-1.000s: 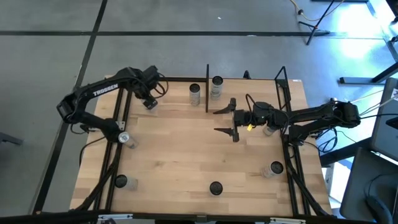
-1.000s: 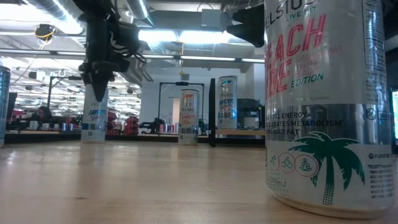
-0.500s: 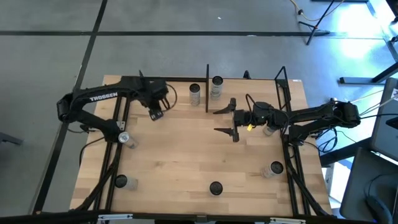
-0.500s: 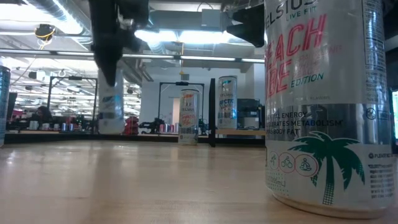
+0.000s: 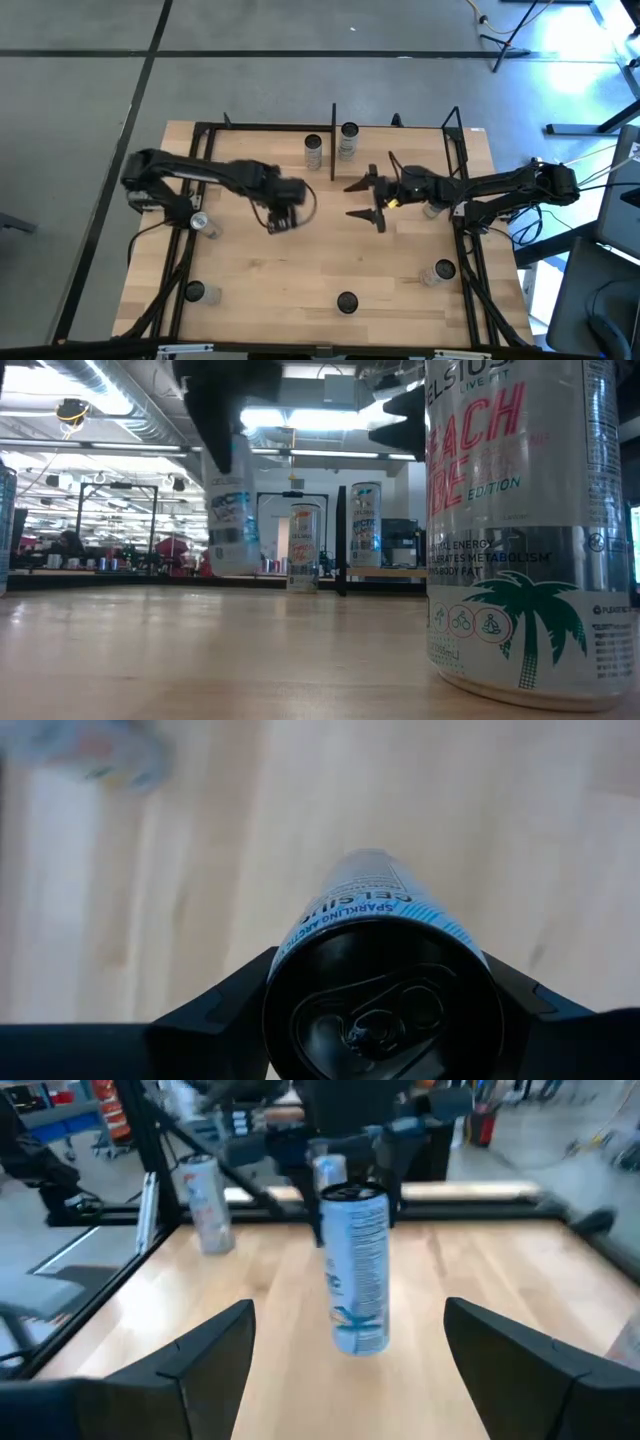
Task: Place canned beverage on shelf
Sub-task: Put the blue-white soda can aligned with the other blue-white soda can on the shelf
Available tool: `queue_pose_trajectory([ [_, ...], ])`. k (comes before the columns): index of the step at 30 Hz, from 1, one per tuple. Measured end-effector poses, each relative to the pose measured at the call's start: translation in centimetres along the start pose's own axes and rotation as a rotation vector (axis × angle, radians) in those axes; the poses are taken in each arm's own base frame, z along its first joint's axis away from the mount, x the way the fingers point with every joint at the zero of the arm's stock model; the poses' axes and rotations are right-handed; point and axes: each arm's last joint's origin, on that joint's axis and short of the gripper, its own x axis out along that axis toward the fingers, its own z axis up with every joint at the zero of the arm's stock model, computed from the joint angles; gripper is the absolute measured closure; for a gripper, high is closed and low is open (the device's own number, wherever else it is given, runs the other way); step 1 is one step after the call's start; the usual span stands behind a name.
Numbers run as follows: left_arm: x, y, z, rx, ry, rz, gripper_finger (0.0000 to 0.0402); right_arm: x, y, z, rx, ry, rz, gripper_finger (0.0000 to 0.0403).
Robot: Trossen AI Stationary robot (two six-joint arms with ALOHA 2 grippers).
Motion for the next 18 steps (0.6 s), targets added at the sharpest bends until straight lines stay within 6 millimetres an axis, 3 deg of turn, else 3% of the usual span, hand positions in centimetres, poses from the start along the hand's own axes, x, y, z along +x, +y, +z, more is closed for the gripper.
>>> queue_pose_trajectory([
  [7, 1.7, -3.4, 3.3, 0.142, 0.035, -0.071, 0.0183, 0.0, 0.2, -0.4, 0.014, 0.036, 0.026, 0.0095],
  [12, 2.7, -3.8, 3.8, 0.16, 0.058, -0.086, 0.0178, 0.2, 1.2, -0.4, 0.002, 0.043, 0.061, 0.0095],
  [18, 2.7, -3.9, 3.9, 0.158, 0.046, -0.096, 0.0136, 0.3, 2.1, -0.4, -0.008, 0.041, 0.08, 0.0095],
])
